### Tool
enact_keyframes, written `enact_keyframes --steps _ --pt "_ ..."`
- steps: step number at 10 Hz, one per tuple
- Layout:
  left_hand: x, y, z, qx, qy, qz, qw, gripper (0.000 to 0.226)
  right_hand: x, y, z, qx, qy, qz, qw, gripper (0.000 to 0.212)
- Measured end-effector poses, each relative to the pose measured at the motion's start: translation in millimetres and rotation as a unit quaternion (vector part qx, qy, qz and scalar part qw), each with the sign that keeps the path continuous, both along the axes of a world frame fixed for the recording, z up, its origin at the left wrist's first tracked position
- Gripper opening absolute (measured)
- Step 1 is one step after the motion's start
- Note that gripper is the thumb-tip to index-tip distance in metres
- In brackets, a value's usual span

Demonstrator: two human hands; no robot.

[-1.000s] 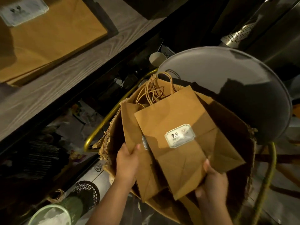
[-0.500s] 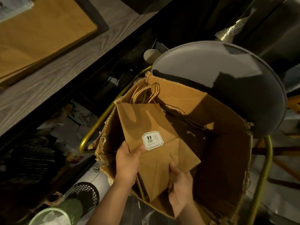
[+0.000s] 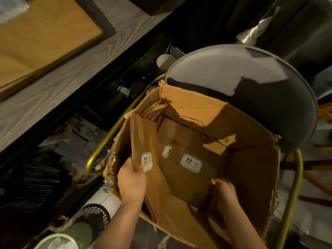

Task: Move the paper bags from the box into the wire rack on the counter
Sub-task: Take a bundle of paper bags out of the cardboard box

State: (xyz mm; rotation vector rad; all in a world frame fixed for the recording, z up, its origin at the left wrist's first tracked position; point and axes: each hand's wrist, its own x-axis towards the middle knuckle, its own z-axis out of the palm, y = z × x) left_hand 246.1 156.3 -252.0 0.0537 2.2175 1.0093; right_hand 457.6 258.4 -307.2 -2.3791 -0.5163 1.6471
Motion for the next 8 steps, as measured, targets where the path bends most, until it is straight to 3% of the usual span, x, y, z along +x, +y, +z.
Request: enact_keyframes --steps 2,3,4,5,6,7,8 --pt "-2.1 -4.9 -5.2 -0.02 0.004 0.001 1.0 0.023 8.6 8.6 -48.4 -0.035 -0.039 0.033 0.998 0.045" --pt "-2.0 -3.7 -5.3 -0.021 0.002 0.002 1.0 0.024 -0.4 4.2 -57.7 -0.059 -0.014 -0.031 0.998 0.054" --pt "-1.6 -3.2 -4.5 -0.023 -0.005 0.007 1.0 0.023 -15.4 14.1 -50.6 0.002 -0.041 -0.131 0.991 0.055" --pt "-1.6 -2.5 -0.9 -0.025 -0.012 0.005 1.0 0.025 -10.4 10.9 -67.2 0.054 0.144 -0.509 0.847 0.061" --pt "-1.6 -2.5 0.5 -0.031 -0.018 0.005 0.999 0.024 -19.1 11.3 -56.7 -0.012 -0.078 -0.01 0.997 0.056" --pt "-2.2 -4.2 -2.6 -0.035 -0.018 0.008 0.999 0.025 -23.8 12.4 -62.3 -0.063 0.026 -0.022 0.997 0.038" --pt "-2.3 -5.0 -4.2 -0.035 -0.02 0.01 0.999 0.027 -23.8 11.5 -61.3 -0.068 0.034 0.023 0.997 0.038"
